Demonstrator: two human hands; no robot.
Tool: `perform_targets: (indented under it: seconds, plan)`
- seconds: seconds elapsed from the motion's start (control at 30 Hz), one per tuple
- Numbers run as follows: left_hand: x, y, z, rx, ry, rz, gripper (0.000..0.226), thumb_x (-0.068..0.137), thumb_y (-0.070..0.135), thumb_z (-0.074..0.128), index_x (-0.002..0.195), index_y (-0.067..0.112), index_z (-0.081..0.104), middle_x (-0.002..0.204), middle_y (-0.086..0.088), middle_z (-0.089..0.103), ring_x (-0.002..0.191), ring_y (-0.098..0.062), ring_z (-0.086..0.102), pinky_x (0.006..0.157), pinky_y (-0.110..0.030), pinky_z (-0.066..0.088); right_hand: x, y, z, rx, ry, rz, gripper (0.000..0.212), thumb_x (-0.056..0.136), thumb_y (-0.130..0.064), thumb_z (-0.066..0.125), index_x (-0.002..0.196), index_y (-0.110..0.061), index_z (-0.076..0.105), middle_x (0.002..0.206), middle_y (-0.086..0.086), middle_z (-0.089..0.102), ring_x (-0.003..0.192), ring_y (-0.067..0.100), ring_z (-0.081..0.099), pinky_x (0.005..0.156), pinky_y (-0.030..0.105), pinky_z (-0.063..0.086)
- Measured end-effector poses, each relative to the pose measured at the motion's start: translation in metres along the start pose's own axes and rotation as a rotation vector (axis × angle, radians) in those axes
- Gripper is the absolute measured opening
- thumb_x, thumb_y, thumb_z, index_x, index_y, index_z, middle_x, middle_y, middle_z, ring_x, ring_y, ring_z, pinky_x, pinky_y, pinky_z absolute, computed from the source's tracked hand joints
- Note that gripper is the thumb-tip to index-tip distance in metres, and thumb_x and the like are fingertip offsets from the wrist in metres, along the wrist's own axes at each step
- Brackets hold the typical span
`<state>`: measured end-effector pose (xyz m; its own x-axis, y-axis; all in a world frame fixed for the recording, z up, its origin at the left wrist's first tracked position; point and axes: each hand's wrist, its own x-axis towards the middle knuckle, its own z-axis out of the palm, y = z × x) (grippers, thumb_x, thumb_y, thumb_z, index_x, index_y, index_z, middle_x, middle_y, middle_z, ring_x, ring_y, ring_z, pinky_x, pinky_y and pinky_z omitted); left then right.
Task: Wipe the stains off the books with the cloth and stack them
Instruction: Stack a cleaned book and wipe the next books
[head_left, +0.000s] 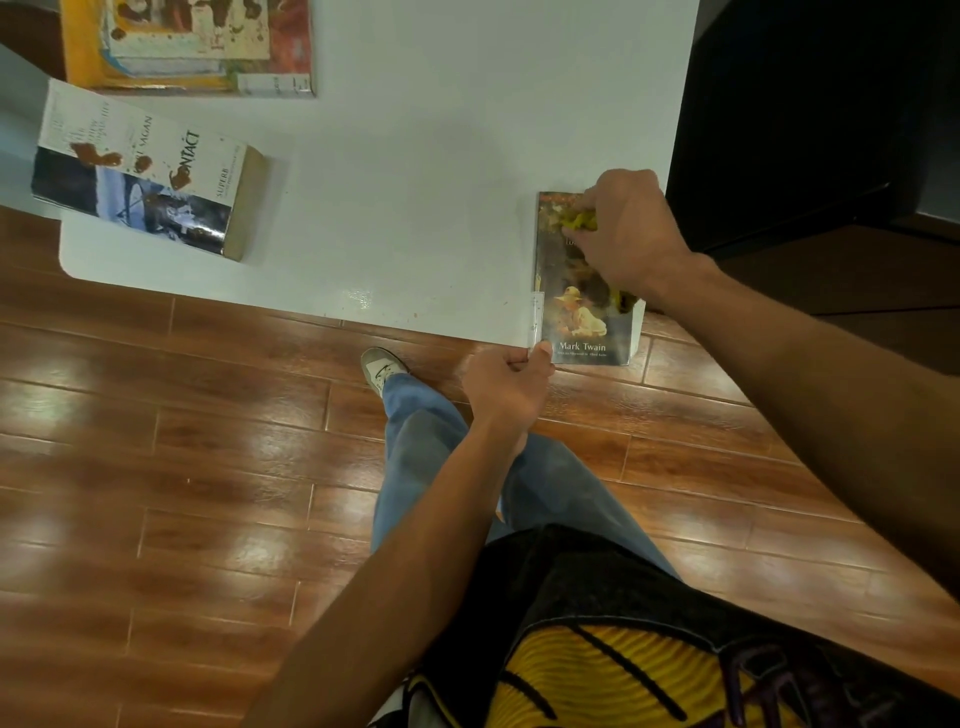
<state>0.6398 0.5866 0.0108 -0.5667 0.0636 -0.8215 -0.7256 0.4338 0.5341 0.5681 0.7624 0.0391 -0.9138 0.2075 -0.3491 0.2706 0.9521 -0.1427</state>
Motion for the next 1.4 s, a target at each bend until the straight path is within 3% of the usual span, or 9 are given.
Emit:
perform_targets:
  seconds: [0.1, 0.17, 0.23, 0.4, 0.53, 0.63, 0.77, 0.9, 1.4]
  plan:
    - [0.002, -0.001, -0.001, 0.019, 0.000, 0.003, 0.025, 0.093, 0.035, 0.071, 0.073, 0.020, 0.073, 0.077, 0.001, 0.076, 0.080, -0.013, 0.074, 0.084, -0.031, 0.060, -0.002, -0.006, 0.002, -0.047, -0.094, -0.046, 0.031, 0.100, -0.034, 0.055, 0.104, -0.008, 0.072, 0.098, 0.006, 0.066, 0.081, 0.018, 0.060, 0.075, 0.028, 0.050]
    - [0.002, -0.001, -0.001, 0.011, 0.001, 0.004, 0.024, 0.092, 0.034, 0.072, 0.071, 0.022, 0.072, 0.076, 0.002, 0.076, 0.080, -0.013, 0.074, 0.084, -0.032, 0.060, 0.005, -0.004, -0.003, -0.069, -0.067, -0.012, 0.031, 0.102, -0.034, 0.053, 0.103, -0.009, 0.071, 0.091, 0.003, 0.059, 0.072, 0.014, 0.050, 0.068, 0.021, 0.037]
    - [0.001, 0.001, 0.000, -0.012, 0.005, 0.008, 0.026, 0.093, 0.034, 0.072, 0.069, 0.023, 0.071, 0.076, 0.000, 0.076, 0.079, -0.013, 0.074, 0.080, -0.028, 0.061, 0.011, -0.003, -0.004, -0.061, -0.020, 0.010, 0.032, 0.103, -0.035, 0.051, 0.104, -0.010, 0.070, 0.095, 0.005, 0.060, 0.080, 0.019, 0.054, 0.077, 0.022, 0.033]
    - [0.000, 0.000, -0.001, 0.042, 0.012, 0.020, 0.027, 0.093, 0.035, 0.071, 0.070, 0.020, 0.072, 0.077, -0.002, 0.076, 0.079, -0.015, 0.074, 0.075, -0.024, 0.059, 0.005, -0.001, 0.001, -0.048, -0.104, -0.058, 0.032, 0.099, -0.033, 0.056, 0.102, -0.006, 0.073, 0.098, 0.010, 0.069, 0.087, 0.024, 0.064, 0.089, 0.034, 0.051]
    - [0.000, 0.001, -0.001, 0.014, 0.003, 0.001, 0.024, 0.093, 0.035, 0.072, 0.073, 0.021, 0.071, 0.080, -0.002, 0.076, 0.082, -0.015, 0.074, 0.082, -0.029, 0.060, 0.004, 0.004, 0.001, -0.034, -0.019, -0.017, 0.031, 0.100, -0.035, 0.055, 0.110, -0.011, 0.072, 0.111, 0.007, 0.067, 0.100, 0.025, 0.062, 0.096, 0.029, 0.039]
    - [0.000, 0.000, -0.001, 0.026, 0.007, 0.011, 0.026, 0.093, 0.036, 0.071, 0.072, 0.021, 0.071, 0.080, -0.002, 0.076, 0.082, -0.015, 0.074, 0.085, -0.031, 0.060, -0.007, 0.001, 0.004, -0.013, -0.072, -0.067, 0.029, 0.098, -0.031, 0.057, 0.104, -0.009, 0.075, 0.101, 0.007, 0.069, 0.093, 0.024, 0.063, 0.095, 0.031, 0.043]
    - [-0.001, 0.001, -0.001, 0.045, -0.001, 0.027, 0.030, 0.095, 0.037, 0.068, 0.077, 0.014, 0.074, 0.082, -0.006, 0.076, 0.083, -0.019, 0.074, 0.084, -0.032, 0.060, -0.005, 0.009, 0.001, 0.053, 0.019, 0.048, 0.032, 0.098, -0.033, 0.061, 0.122, -0.013, 0.069, 0.120, 0.007, 0.064, 0.109, 0.025, 0.059, 0.095, 0.027, 0.036]
    - [-0.001, 0.000, -0.002, 0.057, -0.004, 0.031, 0.034, 0.095, 0.038, 0.067, 0.083, 0.008, 0.076, 0.083, -0.009, 0.076, 0.085, -0.022, 0.074, 0.082, -0.031, 0.059, -0.007, 0.004, 0.002, 0.058, -0.035, -0.039, 0.030, 0.097, -0.032, 0.063, 0.117, -0.012, 0.071, 0.119, 0.007, 0.064, 0.110, 0.023, 0.058, 0.104, 0.027, 0.034]
    - [0.001, -0.002, -0.001, 0.111, 0.007, 0.067, 0.033, 0.095, 0.040, 0.067, 0.080, 0.011, 0.076, 0.078, -0.006, 0.076, 0.080, -0.019, 0.073, 0.086, -0.037, 0.059, 0.008, -0.002, 0.003, -0.037, -0.058, 0.014, 0.034, 0.100, -0.038, 0.053, 0.108, -0.011, 0.072, 0.106, 0.006, 0.067, 0.095, 0.023, 0.064, 0.089, 0.027, 0.039]
